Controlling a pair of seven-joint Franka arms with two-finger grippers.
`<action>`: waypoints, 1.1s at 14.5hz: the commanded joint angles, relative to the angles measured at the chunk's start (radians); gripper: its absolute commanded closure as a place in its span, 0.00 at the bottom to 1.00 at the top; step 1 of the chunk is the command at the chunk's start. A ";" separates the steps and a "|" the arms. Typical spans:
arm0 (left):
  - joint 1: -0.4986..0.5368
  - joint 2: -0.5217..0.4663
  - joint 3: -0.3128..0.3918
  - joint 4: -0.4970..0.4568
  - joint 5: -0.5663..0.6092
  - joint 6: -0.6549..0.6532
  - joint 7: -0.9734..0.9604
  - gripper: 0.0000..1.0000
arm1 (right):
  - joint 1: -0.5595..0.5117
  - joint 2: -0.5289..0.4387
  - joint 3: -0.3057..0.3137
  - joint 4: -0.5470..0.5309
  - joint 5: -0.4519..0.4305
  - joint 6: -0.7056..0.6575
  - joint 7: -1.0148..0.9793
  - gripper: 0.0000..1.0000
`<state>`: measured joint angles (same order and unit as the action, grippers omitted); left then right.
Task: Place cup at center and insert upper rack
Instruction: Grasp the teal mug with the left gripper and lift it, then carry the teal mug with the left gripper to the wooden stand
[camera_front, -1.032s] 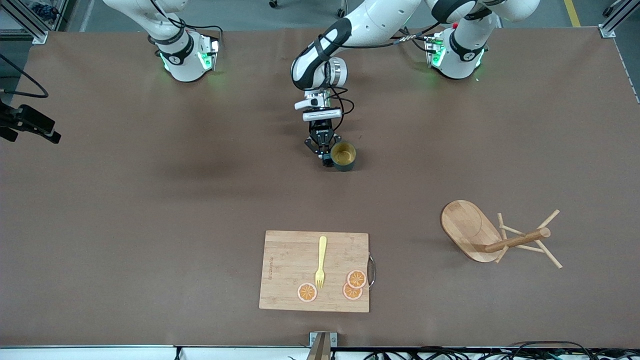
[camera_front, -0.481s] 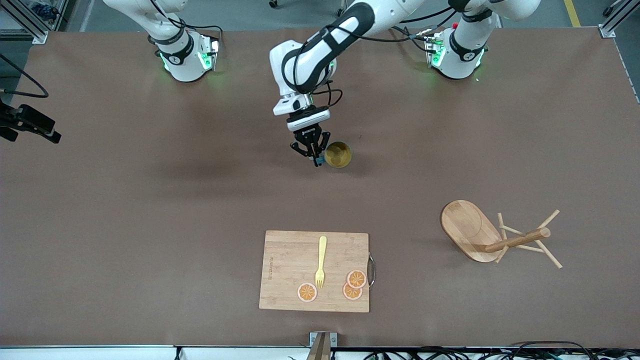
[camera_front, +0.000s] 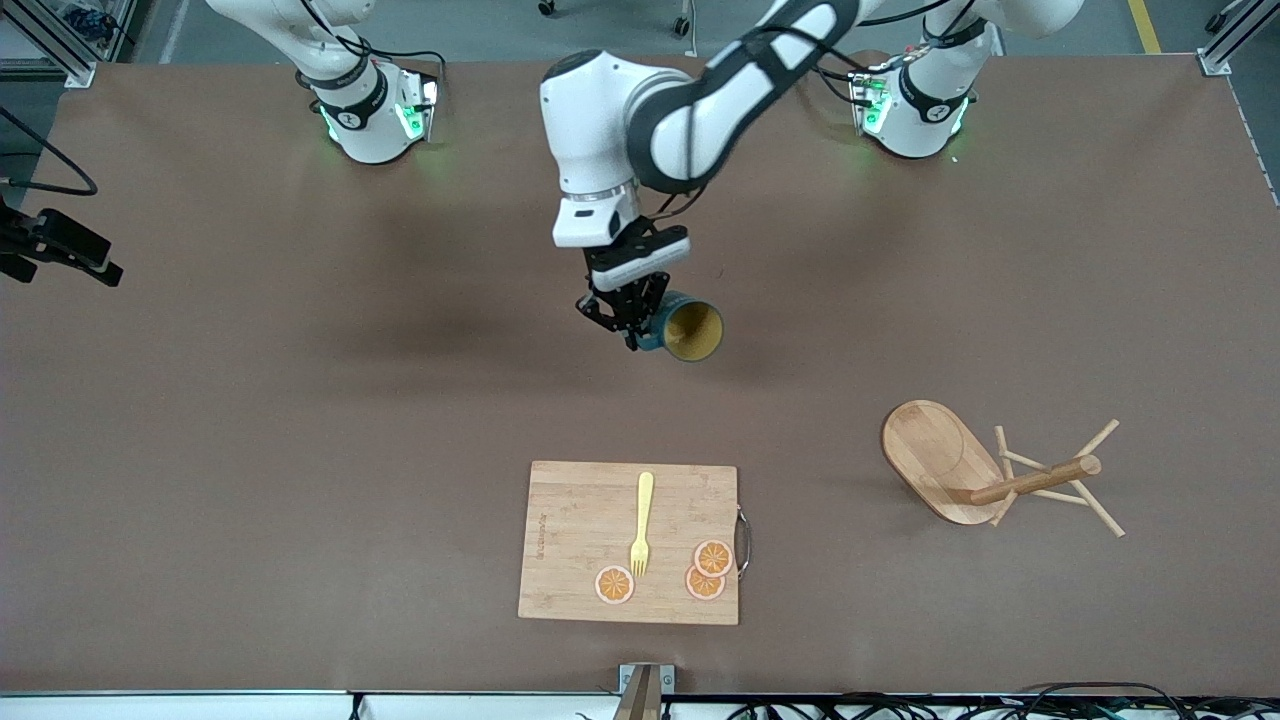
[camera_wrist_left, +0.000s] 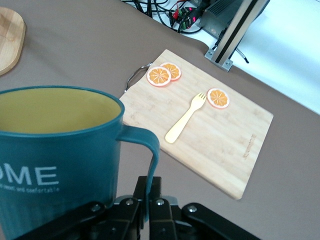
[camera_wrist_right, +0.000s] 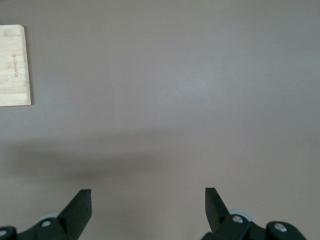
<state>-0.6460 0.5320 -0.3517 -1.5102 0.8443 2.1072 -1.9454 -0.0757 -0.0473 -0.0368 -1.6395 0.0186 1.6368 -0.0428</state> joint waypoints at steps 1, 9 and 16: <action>0.071 -0.072 -0.009 -0.019 -0.150 0.036 0.097 1.00 | 0.002 -0.013 -0.002 -0.008 -0.016 -0.003 -0.002 0.00; 0.334 -0.188 -0.009 -0.028 -0.738 0.076 0.330 1.00 | 0.004 -0.013 -0.002 -0.011 -0.016 -0.003 0.000 0.00; 0.564 -0.248 -0.010 -0.074 -1.080 0.076 0.514 1.00 | 0.005 -0.013 -0.002 -0.011 -0.016 -0.003 0.000 0.00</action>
<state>-0.1405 0.3350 -0.3511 -1.5268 -0.1683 2.1696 -1.4613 -0.0757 -0.0473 -0.0377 -1.6403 0.0186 1.6350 -0.0428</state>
